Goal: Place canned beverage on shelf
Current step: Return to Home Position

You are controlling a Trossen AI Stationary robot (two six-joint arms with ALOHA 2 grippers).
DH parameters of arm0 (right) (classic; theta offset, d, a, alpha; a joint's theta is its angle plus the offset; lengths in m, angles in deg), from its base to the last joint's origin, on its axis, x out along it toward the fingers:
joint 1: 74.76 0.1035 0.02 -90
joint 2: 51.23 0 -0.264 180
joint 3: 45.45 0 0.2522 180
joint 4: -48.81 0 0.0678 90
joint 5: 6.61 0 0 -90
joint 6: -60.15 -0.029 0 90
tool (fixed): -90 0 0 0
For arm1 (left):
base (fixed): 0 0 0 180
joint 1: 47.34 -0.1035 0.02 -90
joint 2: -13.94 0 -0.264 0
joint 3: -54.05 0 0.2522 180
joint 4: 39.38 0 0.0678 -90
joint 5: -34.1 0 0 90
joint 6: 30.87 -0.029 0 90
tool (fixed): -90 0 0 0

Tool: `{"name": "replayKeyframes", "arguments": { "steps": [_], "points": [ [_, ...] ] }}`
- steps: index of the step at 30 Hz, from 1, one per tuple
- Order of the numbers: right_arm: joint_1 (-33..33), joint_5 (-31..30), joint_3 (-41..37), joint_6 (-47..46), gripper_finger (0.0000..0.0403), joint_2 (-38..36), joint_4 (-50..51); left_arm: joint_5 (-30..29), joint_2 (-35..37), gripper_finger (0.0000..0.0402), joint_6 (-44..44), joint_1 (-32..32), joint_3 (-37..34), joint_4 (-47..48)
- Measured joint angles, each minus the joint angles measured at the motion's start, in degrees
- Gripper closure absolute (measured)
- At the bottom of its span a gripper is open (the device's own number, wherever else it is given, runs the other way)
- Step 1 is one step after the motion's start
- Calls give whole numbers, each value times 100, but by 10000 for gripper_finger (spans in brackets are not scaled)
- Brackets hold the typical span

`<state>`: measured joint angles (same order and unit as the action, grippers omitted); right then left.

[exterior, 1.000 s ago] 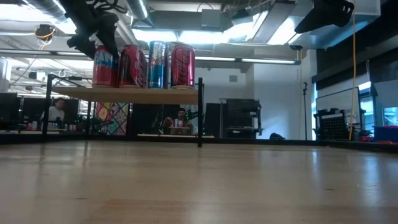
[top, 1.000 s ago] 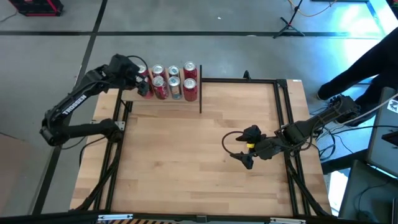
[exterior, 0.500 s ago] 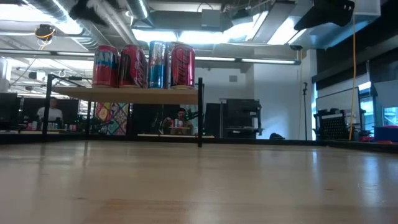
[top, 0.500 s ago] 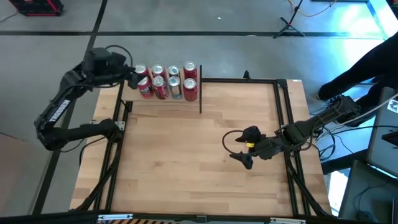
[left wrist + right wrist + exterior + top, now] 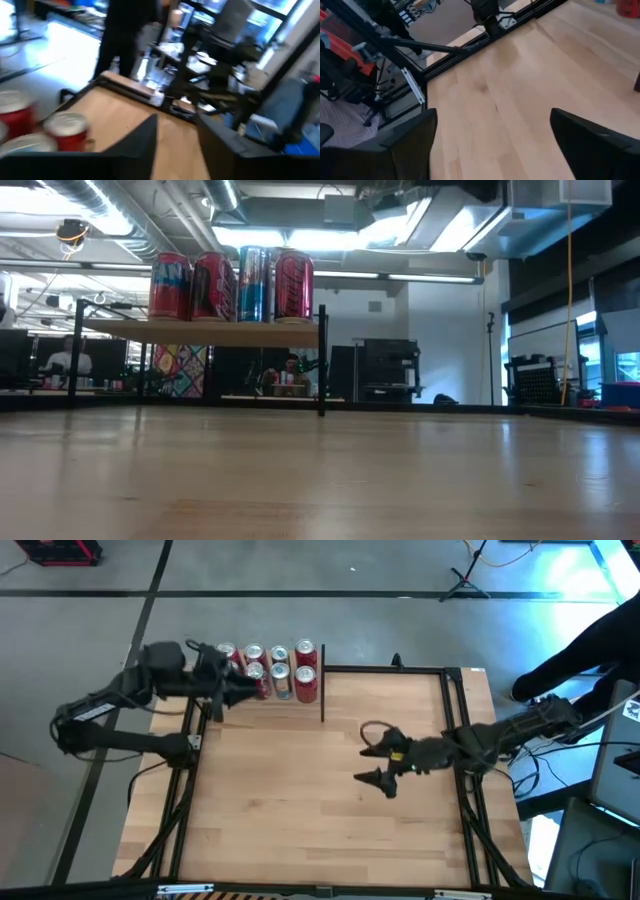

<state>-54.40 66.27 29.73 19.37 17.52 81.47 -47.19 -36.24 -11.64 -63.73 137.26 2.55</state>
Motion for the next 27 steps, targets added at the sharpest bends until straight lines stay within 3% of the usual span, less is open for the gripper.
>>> {"name": "replayKeyframes", "arguments": {
  "steps": [3, 6, 14, 16, 21, 27],
  "points": [
    [-316, 309, 64, 393, 66, -35, 19, -152, -69, 336, -290, 620, -368, -614],
    [-523, 557, 75, 729, 135, -209, 68, -172, -76, 387, -469, 1022, -738, -1112],
    [-532, 763, -379, 1418, 381, -1198, 10, -369, 352, 380, -334, 1440, -1414, -1643],
    [-533, 660, -747, 1453, 388, -1625, -92, -368, 443, 379, -299, 1454, -1510, -1642],
    [-535, 365, -1587, 1423, 344, -2623, -328, -363, 544, 378, -320, 1457, -1580, -1641],
    [-540, 366, -1894, 1411, 323, -3161, 16, -409, 474, 378, -99, 1457, -1591, -1760]
  ]
}}
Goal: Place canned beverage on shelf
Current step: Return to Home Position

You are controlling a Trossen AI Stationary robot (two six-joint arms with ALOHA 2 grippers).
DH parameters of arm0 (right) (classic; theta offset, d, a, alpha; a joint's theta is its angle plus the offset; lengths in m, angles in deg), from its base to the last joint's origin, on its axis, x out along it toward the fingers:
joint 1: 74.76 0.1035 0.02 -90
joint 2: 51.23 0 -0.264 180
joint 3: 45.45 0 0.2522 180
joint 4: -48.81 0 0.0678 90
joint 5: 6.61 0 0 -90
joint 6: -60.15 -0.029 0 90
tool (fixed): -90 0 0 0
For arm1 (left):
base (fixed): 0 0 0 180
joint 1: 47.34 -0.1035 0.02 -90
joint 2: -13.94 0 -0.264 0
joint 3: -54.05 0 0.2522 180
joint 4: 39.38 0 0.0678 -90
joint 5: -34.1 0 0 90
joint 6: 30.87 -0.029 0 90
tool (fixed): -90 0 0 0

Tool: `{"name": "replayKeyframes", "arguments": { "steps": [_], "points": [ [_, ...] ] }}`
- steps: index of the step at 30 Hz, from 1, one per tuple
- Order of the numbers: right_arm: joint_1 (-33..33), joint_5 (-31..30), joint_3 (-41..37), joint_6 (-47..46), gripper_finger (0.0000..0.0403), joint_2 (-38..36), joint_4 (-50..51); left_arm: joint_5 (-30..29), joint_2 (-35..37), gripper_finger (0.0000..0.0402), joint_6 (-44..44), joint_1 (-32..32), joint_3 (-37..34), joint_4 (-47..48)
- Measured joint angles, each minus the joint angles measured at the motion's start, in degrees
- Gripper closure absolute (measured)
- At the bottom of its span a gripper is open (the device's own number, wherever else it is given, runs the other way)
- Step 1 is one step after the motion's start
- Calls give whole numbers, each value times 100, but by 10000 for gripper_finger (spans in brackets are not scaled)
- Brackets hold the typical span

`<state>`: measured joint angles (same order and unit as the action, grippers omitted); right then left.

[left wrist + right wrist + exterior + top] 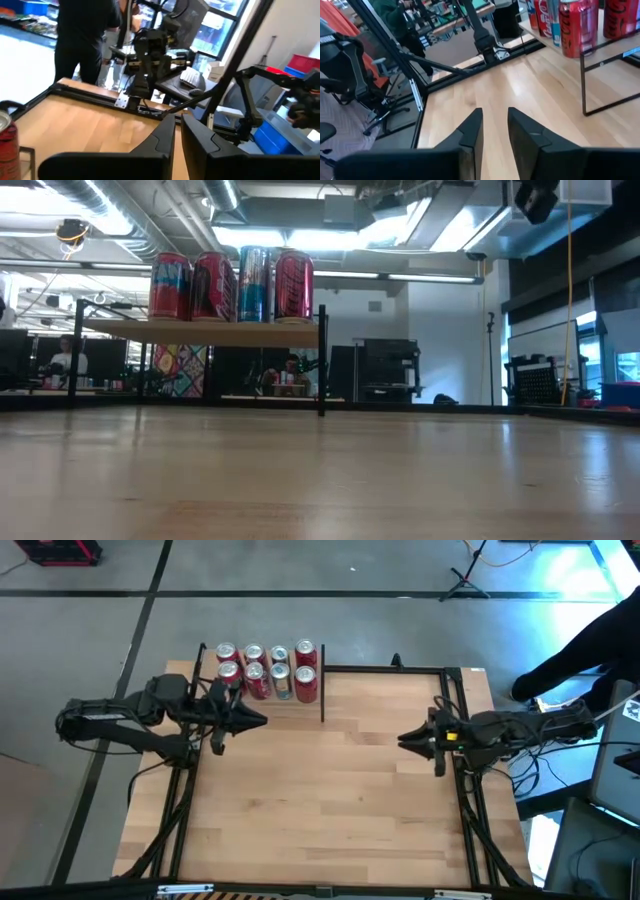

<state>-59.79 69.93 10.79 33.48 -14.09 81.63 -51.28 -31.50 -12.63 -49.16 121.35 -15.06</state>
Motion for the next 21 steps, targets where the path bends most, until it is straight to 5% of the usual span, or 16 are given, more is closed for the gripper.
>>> {"name": "replayKeyframes", "arguments": {
  "steps": [7, 15, 21],
  "points": [
    [0, -127, -115, 931, 326, -366, 114, -126, 48, 378, -211, 74, -638, -431],
    [0, -245, -1402, 1725, 326, -1377, -1335, 46, 320, 378, -445, 264, -2110, -2174],
    [0, -579, -2280, 1199, 326, -1822, -1950, -480, 682, 378, -506, 275, -3159, -2756]
  ]
}}
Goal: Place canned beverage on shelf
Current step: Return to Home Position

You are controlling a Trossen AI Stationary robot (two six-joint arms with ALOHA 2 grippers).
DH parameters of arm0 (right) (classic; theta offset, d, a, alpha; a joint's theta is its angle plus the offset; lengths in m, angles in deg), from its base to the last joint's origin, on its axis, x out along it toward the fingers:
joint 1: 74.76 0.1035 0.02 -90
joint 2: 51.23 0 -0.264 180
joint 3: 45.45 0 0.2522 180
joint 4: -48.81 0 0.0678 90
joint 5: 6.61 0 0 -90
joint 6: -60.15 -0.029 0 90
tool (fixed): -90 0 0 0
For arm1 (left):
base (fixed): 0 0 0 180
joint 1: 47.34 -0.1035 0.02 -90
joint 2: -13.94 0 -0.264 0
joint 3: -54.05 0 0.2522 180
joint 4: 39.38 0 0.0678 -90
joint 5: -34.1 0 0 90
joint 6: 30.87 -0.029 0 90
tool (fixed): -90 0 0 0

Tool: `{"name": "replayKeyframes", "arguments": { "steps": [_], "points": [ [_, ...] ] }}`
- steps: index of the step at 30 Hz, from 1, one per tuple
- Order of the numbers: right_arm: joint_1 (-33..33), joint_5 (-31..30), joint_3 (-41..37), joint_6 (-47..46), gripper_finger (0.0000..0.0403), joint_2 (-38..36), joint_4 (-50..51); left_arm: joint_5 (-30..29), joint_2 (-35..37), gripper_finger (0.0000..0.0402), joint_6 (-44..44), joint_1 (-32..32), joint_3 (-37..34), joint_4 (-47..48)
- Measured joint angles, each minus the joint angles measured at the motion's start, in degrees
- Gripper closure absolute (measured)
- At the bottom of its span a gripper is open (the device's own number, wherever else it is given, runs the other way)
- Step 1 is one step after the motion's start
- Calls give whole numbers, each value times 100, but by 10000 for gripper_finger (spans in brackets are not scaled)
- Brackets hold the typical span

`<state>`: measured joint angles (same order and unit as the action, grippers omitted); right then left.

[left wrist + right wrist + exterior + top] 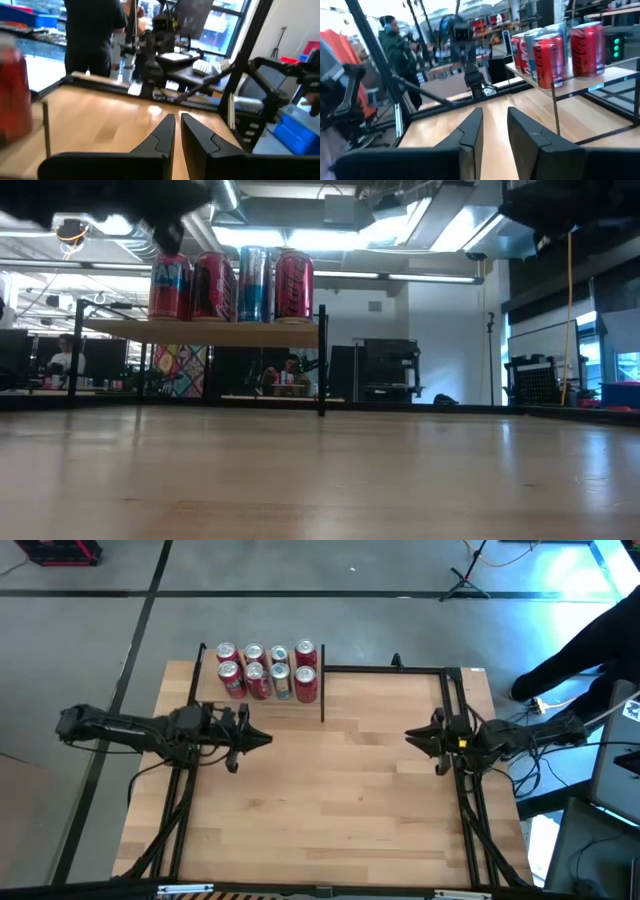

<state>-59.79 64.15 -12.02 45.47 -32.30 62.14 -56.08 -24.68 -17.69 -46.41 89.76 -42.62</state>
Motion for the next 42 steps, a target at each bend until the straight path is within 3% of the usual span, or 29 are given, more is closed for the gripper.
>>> {"name": "replayKeyframes", "arguments": {
  "steps": [7, 12, 18, 24, 34, 42],
  "points": [
    [0, 174, -1204, 647, 326, -479, -1367, 52, 803, 378, 117, 2, -1320, -767],
    [0, 566, -1924, 753, 326, -993, -1574, 135, 1473, 378, 146, 0, -2150, -1273],
    [0, 834, -1925, 702, 326, -1595, -348, 118, 2132, 378, -94, -2, -2152, -134],
    [0, 939, -1916, 766, 326, -1883, -246, 79, 2616, 378, -153, -2, -2152, 740],
    [0, 1035, -1916, 607, 326, -1841, -227, -180, 3470, 378, -135, -3, -2152, 811],
    [0, 1033, -1918, 600, 326, -1841, -237, -112, 3524, 378, 6, -2, -2152, 840]
  ]
}}
